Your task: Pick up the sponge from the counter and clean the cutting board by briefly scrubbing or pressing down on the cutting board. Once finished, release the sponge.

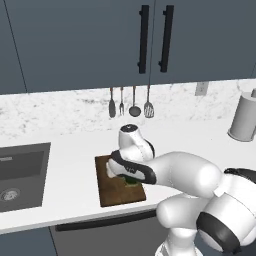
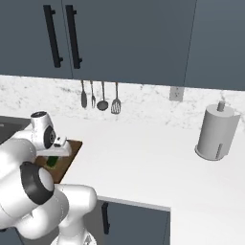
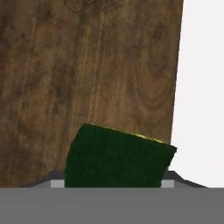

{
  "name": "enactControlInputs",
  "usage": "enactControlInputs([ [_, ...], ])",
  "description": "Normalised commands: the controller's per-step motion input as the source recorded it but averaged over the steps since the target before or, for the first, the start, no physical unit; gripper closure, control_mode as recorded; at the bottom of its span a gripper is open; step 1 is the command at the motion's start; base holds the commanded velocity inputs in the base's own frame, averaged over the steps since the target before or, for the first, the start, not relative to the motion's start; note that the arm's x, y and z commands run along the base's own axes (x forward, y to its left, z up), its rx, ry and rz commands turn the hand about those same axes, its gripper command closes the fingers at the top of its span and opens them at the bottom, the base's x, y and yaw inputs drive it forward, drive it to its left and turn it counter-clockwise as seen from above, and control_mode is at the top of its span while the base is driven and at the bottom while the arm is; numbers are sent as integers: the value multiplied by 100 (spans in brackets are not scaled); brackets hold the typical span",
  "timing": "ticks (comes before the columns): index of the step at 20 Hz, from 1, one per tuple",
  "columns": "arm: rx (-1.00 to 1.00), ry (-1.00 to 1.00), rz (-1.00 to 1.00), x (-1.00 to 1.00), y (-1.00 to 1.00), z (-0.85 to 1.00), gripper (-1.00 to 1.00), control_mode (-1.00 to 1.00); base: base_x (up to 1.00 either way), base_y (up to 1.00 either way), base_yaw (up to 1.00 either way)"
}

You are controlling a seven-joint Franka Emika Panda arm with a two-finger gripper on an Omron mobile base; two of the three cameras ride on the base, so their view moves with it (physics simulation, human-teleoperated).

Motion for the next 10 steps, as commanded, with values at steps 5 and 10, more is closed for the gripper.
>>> enactControlInputs([
  [5,1,0,-39,-13,50,0,100,-100,0,0,0],
  [10,0,1,-27,2,51,0,100,-100,0,0,0],
])
